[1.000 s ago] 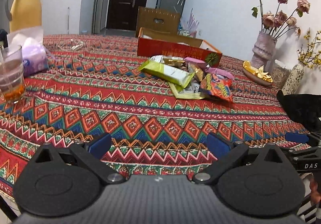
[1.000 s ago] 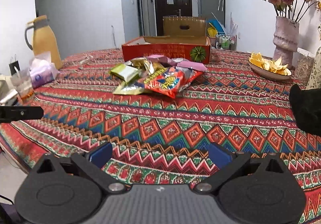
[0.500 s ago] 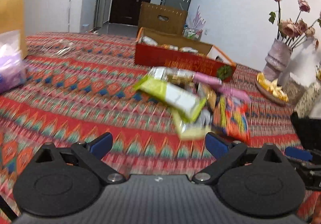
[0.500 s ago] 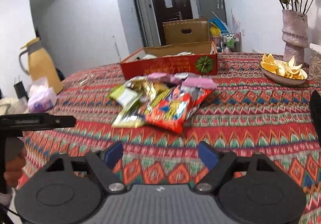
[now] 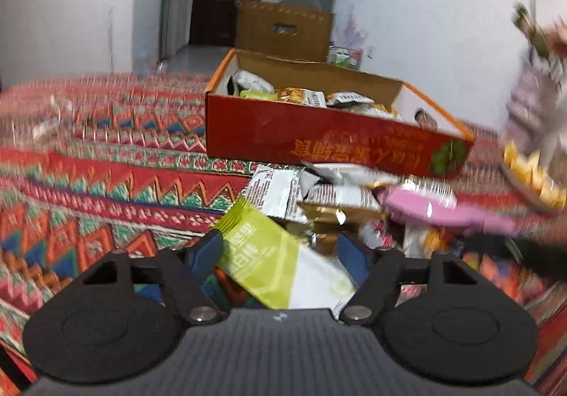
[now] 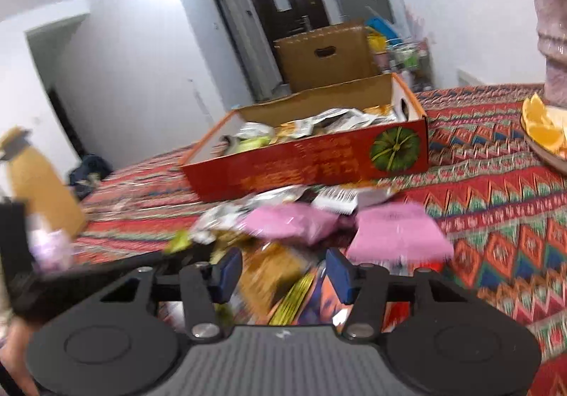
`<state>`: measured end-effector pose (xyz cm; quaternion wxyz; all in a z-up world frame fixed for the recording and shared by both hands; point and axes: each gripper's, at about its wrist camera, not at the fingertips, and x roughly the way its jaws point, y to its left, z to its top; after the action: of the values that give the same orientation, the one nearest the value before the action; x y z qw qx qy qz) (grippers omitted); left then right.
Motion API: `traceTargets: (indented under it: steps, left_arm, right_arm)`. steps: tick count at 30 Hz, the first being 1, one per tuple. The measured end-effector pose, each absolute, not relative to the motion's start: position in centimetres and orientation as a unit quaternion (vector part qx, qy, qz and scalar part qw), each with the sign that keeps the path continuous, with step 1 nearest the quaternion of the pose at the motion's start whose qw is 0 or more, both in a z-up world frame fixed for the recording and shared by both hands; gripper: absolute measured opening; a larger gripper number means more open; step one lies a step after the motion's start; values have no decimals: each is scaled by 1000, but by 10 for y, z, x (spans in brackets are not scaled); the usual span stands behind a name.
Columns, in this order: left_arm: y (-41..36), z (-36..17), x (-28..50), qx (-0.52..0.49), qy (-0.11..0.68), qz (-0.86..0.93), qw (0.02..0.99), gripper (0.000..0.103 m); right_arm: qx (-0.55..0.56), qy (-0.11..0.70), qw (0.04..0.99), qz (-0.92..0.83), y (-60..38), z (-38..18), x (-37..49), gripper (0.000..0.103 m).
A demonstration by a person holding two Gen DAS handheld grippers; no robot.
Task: Organize snacks
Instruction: 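Grasp a green-and-white bar packet with the left tool while the right tool grasps a biscuit packet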
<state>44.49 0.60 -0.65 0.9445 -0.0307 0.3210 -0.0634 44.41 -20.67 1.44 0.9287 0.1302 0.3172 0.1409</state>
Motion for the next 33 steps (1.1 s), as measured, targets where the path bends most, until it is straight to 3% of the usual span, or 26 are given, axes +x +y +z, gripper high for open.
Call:
traceTargets:
  steps: [6,8,12,14,15,16,17,26,33]
  left_arm:
    - [20,-10,423,-6,323,-76,943,71]
    - [28,-12,421,-19,331,-73,941,73]
    - [30,-11,429,-26,344,-69,936,73]
    - [31,-12,430,-33,346,-72,935,64]
    - [32,-12,429,-34,344,-76,935,43]
    - [32,-11,429,-36,345,-77,935,38]
    - [33,-10,428,-38,346,-75,935,37]
    - [32,33,344,-27,297,-67,952,36]
    - [24,45,272,-52,309,-86,946,36]
  right_arm:
    - [53,332,932,137,-170,-10,467,51]
    - [0,325,935,142,-162,-15,451,57]
    - [-5,335,934,125,-169,-14,435,59]
    - [-12,345,931,123,-170,-15,433,58]
    - [-10,350,928,126,-170,-16,432,53]
    - [-11,353,926,131,-168,-16,431,49]
    - [-13,354,925,139,-167,-16,430,38]
    - [9,298,942,157,-178,23,377,38]
    - [34,285,940,187,-193,32,304,38]
